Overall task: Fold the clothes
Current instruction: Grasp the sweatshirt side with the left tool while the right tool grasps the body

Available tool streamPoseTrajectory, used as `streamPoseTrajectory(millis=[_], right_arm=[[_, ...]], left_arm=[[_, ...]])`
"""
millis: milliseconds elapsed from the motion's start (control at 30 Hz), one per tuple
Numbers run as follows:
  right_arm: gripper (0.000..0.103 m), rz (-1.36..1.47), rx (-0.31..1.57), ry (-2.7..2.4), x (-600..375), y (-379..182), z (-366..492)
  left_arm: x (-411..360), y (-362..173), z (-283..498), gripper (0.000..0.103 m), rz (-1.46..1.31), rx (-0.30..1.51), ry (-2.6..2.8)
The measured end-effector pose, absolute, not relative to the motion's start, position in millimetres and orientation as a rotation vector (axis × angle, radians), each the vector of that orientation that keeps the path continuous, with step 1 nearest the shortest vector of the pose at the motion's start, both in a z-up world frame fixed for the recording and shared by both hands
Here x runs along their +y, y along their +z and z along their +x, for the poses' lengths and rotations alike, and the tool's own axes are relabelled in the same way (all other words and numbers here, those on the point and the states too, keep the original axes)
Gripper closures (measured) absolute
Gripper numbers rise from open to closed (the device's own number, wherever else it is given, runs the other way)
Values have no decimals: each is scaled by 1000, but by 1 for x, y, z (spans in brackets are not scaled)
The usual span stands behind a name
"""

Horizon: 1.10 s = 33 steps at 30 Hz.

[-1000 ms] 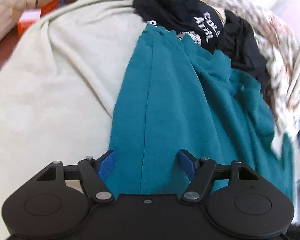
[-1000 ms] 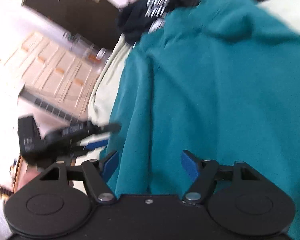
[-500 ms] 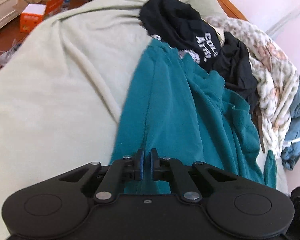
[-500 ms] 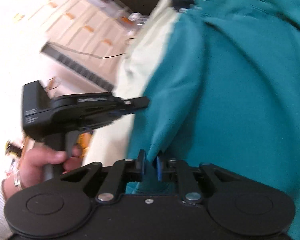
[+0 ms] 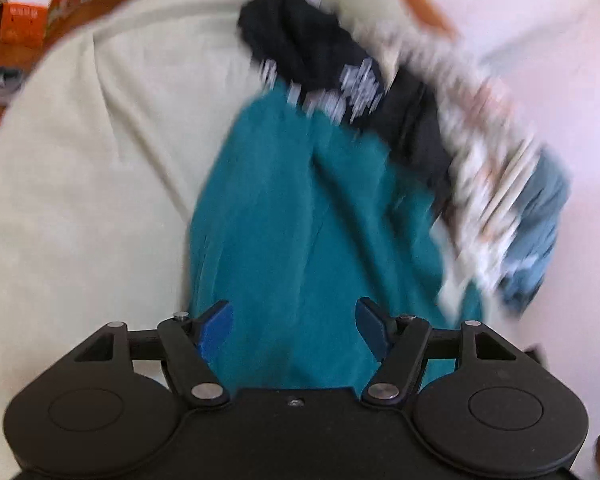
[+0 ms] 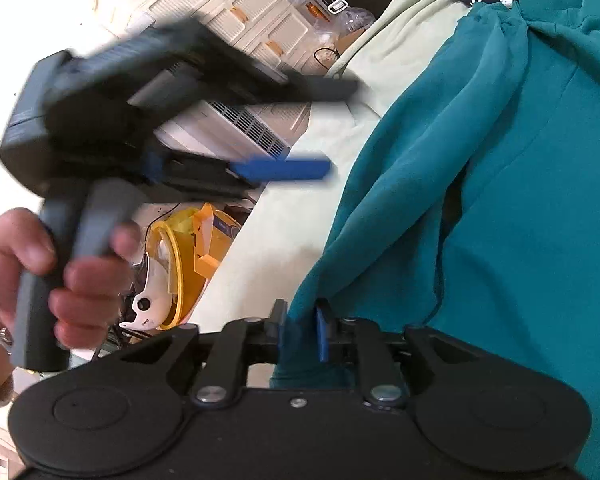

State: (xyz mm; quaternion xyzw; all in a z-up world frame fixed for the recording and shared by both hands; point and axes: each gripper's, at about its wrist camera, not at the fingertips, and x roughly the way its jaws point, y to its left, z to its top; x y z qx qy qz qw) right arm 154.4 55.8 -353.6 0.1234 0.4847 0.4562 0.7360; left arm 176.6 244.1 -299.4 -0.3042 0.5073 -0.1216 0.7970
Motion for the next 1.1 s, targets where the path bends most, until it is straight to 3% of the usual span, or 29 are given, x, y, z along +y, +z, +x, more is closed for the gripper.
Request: streamPoseTrajectory(millis=[100,167,233,267,333,500,833,1100], right_arm=[[62,244,1029,1028,58,-349,149],[61,228,1025,1024,56,-347,147],[61,235,1029,1016,51,-344,148],[60,243,1031,1008,48,-342,148],[59,253,1031,992,41,-338,149],[45,295,1025,904,30,-328,164],[43,296,1107,630,-29,-341,193],[37,85,1131,773,25,-346,167]], left_arm=[[231,-316,185,52,-589,1162,-257],[226,-319,189,79,-528,1176,-234],[226,-319,190,95,-493,1170,-218],[227,-316,186,97,-484,1163,-217],[230,-311,181,99,-441,1146,-199],[241,-304,171,100,-433,1098,-161],[300,-327,106,101,-585,1072,110],[305,-321,91,90,-682,1033,136]])
